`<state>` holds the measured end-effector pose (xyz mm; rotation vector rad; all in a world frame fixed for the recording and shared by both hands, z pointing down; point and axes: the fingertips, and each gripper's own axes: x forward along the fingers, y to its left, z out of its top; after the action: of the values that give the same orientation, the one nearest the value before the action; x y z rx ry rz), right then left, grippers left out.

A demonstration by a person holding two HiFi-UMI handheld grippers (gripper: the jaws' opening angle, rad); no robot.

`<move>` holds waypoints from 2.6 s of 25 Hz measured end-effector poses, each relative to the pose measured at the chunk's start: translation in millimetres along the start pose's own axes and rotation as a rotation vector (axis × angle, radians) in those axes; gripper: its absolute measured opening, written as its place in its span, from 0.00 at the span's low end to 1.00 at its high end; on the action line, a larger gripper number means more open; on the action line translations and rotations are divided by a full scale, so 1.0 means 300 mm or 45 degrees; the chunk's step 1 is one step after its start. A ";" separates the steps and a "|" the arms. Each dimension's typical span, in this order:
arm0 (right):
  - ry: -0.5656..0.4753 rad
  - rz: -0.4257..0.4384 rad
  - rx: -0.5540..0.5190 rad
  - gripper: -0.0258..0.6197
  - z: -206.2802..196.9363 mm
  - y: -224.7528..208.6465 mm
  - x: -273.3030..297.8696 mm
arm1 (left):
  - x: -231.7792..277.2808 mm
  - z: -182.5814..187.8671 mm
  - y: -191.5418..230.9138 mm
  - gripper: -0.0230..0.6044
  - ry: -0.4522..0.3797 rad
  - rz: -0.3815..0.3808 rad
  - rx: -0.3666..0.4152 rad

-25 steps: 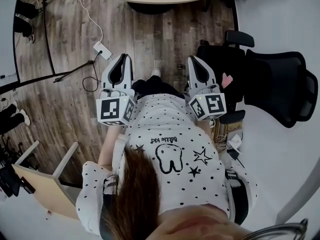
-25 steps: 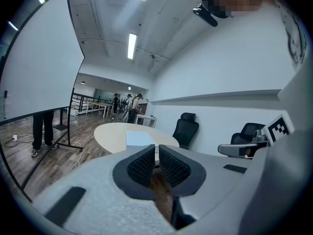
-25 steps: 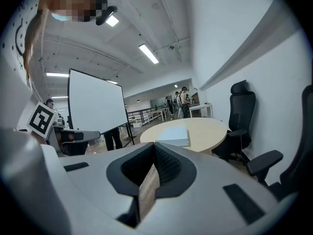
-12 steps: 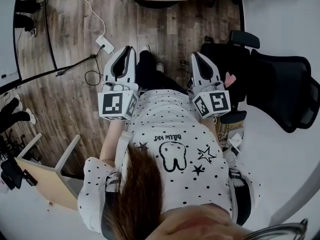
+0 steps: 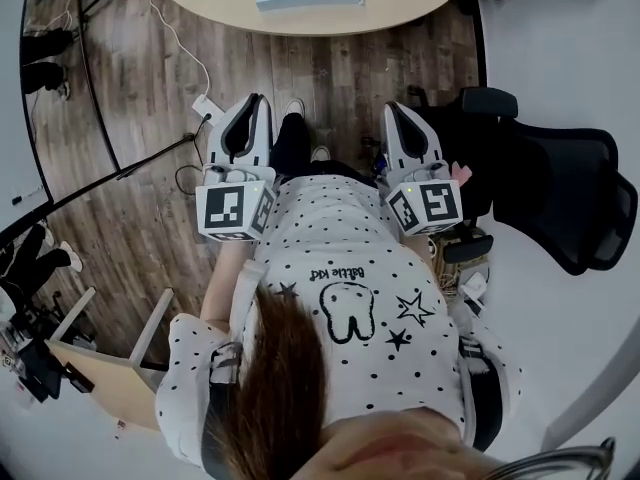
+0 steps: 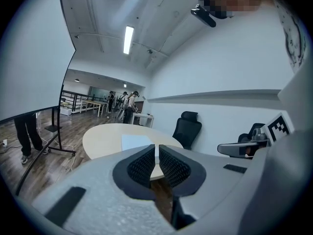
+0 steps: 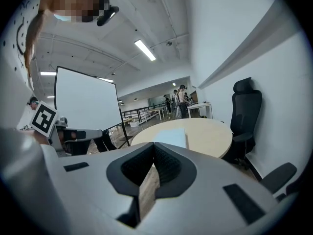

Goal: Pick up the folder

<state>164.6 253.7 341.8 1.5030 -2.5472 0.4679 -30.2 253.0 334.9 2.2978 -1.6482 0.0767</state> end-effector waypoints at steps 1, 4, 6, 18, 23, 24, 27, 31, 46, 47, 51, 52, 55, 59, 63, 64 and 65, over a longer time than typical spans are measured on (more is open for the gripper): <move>-0.004 -0.002 0.000 0.05 0.014 -0.001 0.034 | 0.026 0.014 0.023 0.09 -0.001 -0.002 0.002; -0.012 -0.005 0.004 0.05 0.048 0.007 0.141 | 0.104 0.051 0.099 0.09 0.000 -0.007 0.008; -0.011 -0.005 0.008 0.05 0.062 0.008 0.203 | 0.156 0.067 0.141 0.09 0.002 -0.013 0.006; 0.008 -0.101 0.067 0.05 0.101 -0.019 0.434 | 0.377 0.115 0.345 0.09 0.059 -0.049 0.016; 0.038 -0.137 0.093 0.05 0.089 -0.060 0.459 | 0.436 0.093 0.343 0.09 0.098 -0.073 -0.001; 0.042 -0.135 0.091 0.05 0.095 -0.064 0.466 | 0.447 0.094 0.341 0.09 0.103 -0.078 -0.002; 0.055 -0.118 0.082 0.05 0.105 -0.078 0.495 | 0.479 0.096 0.345 0.09 0.112 -0.074 -0.014; 0.080 -0.091 0.095 0.05 0.101 -0.134 0.544 | 0.531 0.091 0.348 0.09 0.123 -0.041 -0.023; 0.137 0.083 0.065 0.05 0.230 -0.451 0.882 | 0.870 0.173 0.354 0.09 0.091 0.165 -0.089; 0.140 0.098 0.062 0.05 0.235 -0.465 0.900 | 0.881 0.178 0.358 0.09 0.085 0.189 -0.095; 0.164 0.155 0.052 0.05 0.230 -0.492 0.957 | 0.899 0.182 0.381 0.09 0.072 0.277 -0.117; 0.172 0.167 0.050 0.05 0.227 -0.492 0.969 | 0.899 0.183 0.390 0.09 0.070 0.295 -0.120; 0.195 0.193 0.051 0.05 0.220 -0.488 0.999 | 0.895 0.193 0.415 0.09 0.066 0.335 -0.121; 0.212 0.204 0.058 0.05 0.214 -0.453 1.021 | 0.874 0.211 0.464 0.09 0.061 0.361 -0.118; 0.198 0.180 0.066 0.05 0.224 -0.422 1.032 | 0.869 0.236 0.502 0.09 0.054 0.343 -0.102; 0.192 0.170 0.072 0.05 0.227 -0.418 1.033 | 0.874 0.242 0.509 0.09 0.053 0.334 -0.096; 0.187 0.162 0.076 0.05 0.229 -0.414 1.034 | 0.880 0.247 0.515 0.09 0.052 0.325 -0.090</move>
<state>123.8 -81.8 388.1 1.2778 -2.5436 0.6517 -95.5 -54.2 357.1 2.0115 -1.8825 0.1194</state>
